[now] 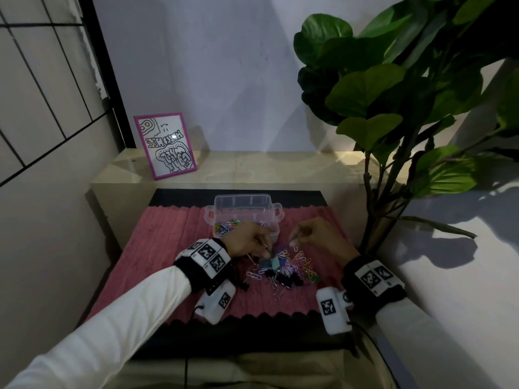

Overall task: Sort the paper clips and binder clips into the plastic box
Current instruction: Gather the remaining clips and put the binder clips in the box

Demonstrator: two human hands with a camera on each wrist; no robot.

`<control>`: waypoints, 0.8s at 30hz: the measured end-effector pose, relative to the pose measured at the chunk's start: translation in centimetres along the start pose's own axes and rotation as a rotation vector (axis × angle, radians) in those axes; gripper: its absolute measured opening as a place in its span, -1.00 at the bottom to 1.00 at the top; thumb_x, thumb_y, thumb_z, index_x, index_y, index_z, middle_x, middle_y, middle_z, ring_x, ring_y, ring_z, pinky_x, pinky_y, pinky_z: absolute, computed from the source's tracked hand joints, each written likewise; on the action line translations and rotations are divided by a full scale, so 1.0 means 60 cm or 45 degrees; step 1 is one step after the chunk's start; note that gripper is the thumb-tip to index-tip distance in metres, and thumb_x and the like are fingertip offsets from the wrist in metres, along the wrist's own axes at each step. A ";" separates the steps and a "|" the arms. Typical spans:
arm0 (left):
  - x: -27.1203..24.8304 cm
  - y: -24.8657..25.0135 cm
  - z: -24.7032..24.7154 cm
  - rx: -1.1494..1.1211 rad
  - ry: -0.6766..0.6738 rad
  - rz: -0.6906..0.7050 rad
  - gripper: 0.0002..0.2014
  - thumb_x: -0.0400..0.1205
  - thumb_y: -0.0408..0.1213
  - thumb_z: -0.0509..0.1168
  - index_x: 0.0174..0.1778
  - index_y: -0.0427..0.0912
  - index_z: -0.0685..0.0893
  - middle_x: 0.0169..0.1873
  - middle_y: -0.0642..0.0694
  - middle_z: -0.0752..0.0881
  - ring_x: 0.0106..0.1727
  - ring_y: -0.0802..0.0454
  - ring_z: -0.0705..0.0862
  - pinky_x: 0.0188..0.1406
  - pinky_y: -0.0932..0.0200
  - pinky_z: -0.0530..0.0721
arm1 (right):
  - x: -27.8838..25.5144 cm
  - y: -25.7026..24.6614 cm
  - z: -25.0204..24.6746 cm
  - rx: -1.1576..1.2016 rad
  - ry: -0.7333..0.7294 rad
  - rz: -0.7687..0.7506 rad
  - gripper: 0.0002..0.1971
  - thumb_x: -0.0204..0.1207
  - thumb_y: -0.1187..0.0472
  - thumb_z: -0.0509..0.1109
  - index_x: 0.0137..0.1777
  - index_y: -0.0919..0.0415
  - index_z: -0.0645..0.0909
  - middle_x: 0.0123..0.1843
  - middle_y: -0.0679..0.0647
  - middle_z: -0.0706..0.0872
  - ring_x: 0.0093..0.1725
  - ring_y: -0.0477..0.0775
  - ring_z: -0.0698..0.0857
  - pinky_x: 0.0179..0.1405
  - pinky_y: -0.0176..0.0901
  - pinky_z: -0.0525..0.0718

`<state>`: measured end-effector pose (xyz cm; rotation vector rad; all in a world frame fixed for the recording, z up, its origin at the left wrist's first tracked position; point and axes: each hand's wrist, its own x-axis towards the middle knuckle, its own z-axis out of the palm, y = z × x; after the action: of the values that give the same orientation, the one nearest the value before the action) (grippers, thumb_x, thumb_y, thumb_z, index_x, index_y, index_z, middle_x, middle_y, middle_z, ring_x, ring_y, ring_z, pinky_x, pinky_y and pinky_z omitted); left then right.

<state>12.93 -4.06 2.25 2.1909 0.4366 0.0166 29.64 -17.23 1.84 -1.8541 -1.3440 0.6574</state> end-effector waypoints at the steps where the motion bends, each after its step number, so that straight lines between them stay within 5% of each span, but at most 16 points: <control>1: -0.001 0.001 -0.002 -0.102 -0.005 0.000 -0.89 0.42 -0.49 0.44 -0.22 -0.23 0.70 -0.29 -0.11 0.73 -0.26 0.11 0.71 -0.15 0.29 0.68 | -0.002 0.000 0.001 0.049 0.002 0.009 -0.91 0.26 0.36 0.58 -0.25 0.24 0.74 -0.37 -0.12 0.75 -0.39 -0.33 0.67 -0.30 -0.55 0.57; 6: -0.003 0.000 -0.005 -0.395 -0.025 -0.008 -0.86 0.44 -0.53 0.41 -0.24 -0.20 0.67 -0.27 -0.09 0.75 -0.25 0.12 0.77 -0.10 0.28 0.75 | -0.009 -0.004 0.008 0.205 -0.001 0.088 -0.94 0.34 0.35 0.53 -0.22 0.25 0.70 -0.27 0.03 0.77 -0.30 -0.16 0.73 -0.27 -0.35 0.66; 10: -0.006 0.000 -0.004 -0.431 -0.033 -0.030 -0.73 0.40 -0.62 0.40 -0.06 -0.23 0.64 -0.27 -0.04 0.73 -0.25 0.16 0.73 -0.19 0.36 0.71 | -0.017 -0.011 0.014 0.412 -0.016 0.130 -0.96 0.41 0.41 0.46 -0.18 0.33 0.65 -0.26 0.14 0.77 -0.32 0.08 0.77 -0.29 -0.18 0.76; 16: -0.006 -0.013 -0.004 -0.186 -0.042 -0.049 -0.75 0.40 -0.47 0.45 -0.02 -0.18 0.75 -0.22 0.02 0.72 -0.11 0.07 0.67 0.06 0.18 0.63 | -0.019 -0.014 0.019 0.513 -0.049 0.213 -0.97 0.48 0.41 0.39 -0.13 0.31 0.61 -0.24 0.17 0.74 -0.40 -0.05 0.75 -0.35 -0.26 0.75; 21: -0.006 -0.013 -0.002 -0.200 0.014 -0.082 -0.86 0.37 -0.47 0.49 -0.25 -0.16 0.75 -0.35 0.01 0.72 -0.24 0.08 0.68 -0.08 0.22 0.68 | -0.013 0.003 0.024 0.817 -0.074 0.381 -0.96 0.52 0.41 0.34 -0.10 0.30 0.60 -0.17 0.22 0.75 -0.27 0.05 0.77 -0.27 -0.23 0.75; 24: -0.006 -0.009 -0.005 -0.274 0.005 -0.127 -0.91 0.40 -0.50 0.45 -0.22 -0.28 0.75 -0.46 0.05 0.75 -0.35 0.12 0.72 -0.25 0.33 0.74 | -0.010 0.002 0.027 1.002 -0.059 0.480 -0.94 0.56 0.39 0.29 -0.10 0.33 0.59 -0.18 0.16 0.71 -0.18 0.06 0.75 -0.23 -0.23 0.75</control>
<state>12.39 -3.64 2.06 1.9567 0.5211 0.0130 28.31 -17.38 0.76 -1.4275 -0.5994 1.2197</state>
